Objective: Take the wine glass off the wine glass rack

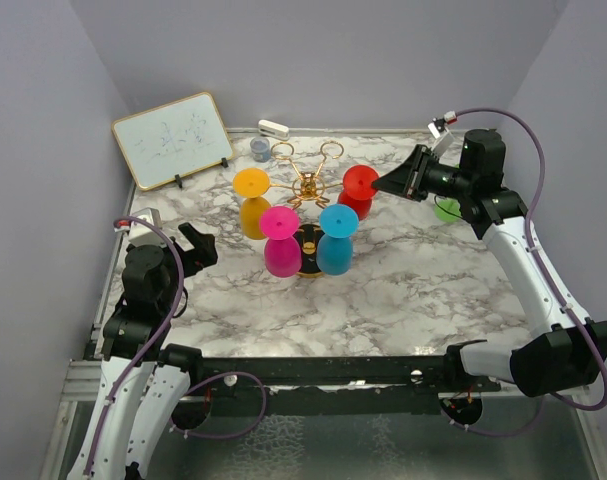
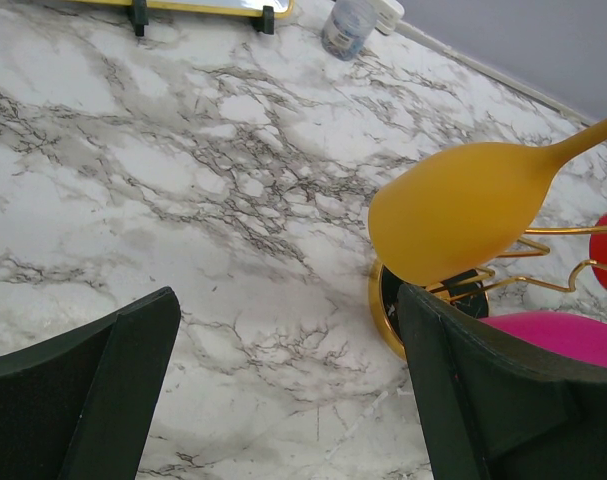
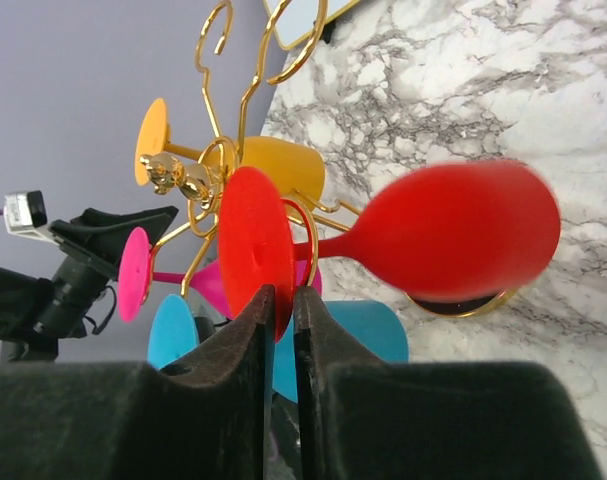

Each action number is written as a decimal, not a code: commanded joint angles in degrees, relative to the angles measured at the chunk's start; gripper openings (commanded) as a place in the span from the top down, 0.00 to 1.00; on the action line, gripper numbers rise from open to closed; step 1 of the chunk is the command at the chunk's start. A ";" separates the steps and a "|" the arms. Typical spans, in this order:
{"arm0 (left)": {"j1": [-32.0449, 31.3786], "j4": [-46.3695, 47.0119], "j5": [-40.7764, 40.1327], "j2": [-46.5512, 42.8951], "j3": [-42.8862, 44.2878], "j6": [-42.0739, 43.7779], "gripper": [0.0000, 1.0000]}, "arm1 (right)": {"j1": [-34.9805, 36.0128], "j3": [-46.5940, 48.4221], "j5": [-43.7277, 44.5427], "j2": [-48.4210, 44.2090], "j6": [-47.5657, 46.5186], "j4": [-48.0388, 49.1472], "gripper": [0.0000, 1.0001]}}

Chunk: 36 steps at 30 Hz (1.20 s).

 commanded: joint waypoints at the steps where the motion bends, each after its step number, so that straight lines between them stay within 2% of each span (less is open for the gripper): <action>1: -0.07 0.34 -0.94 0.06 -0.41 -0.23 0.08 | 0.42 0.48 -0.16 -0.26 1.05 2.63 0.92; 4: -0.06 0.31 -0.94 0.08 -0.45 -0.17 0.08 | 0.42 0.53 -0.36 -0.61 1.91 3.41 0.99; 20: -0.07 0.32 -0.77 0.06 -0.46 -0.17 0.08 | 0.42 0.13 -8.24 -1.22 13.49 13.09 0.99; 36: -0.07 0.40 -0.43 0.87 -0.43 -0.08 0.08 | 0.79 2.53 -12.87 2.76 12.04 8.76 0.99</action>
